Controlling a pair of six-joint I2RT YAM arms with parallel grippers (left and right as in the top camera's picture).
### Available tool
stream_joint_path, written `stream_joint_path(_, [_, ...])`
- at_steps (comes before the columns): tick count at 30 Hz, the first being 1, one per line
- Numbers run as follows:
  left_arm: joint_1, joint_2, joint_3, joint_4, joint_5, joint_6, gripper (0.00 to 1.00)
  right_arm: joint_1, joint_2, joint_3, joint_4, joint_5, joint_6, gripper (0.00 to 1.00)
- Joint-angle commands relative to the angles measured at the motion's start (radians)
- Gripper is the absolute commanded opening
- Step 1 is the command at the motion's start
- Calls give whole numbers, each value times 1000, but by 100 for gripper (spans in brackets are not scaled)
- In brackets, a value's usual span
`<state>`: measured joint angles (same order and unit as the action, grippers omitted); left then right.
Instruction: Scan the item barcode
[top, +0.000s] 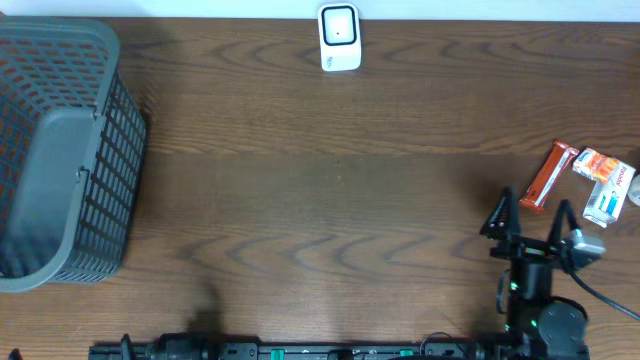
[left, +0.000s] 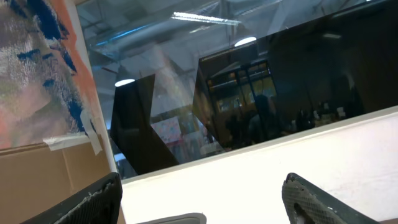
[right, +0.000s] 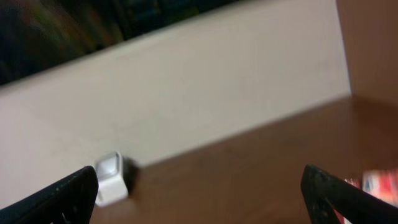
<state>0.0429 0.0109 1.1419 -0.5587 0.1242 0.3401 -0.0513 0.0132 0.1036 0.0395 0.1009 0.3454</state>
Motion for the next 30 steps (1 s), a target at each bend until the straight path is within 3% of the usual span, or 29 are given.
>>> stream_joint_path(1, [-3,-8,-2,8,-13,-2,82,-7,-4,-69,16,32,43,99])
stream_joint_path(7, [-3,-8,-31,7,-12,-20,83,-7,-3,-98,-108,27,41,99])
stream_joint_path(16, [-3,-7,-108,-32,92,-25,83,-7,63,-98,-103,18,-37,99])
stream_joint_path(24, [-3,-7,-359,27,119,-30,82,-7,66,-98,-103,18,-36,99])
stream_joint_path(30, [-3,-7,-561,170,96,-161,82,-7,66,-98,-103,18,-36,99])
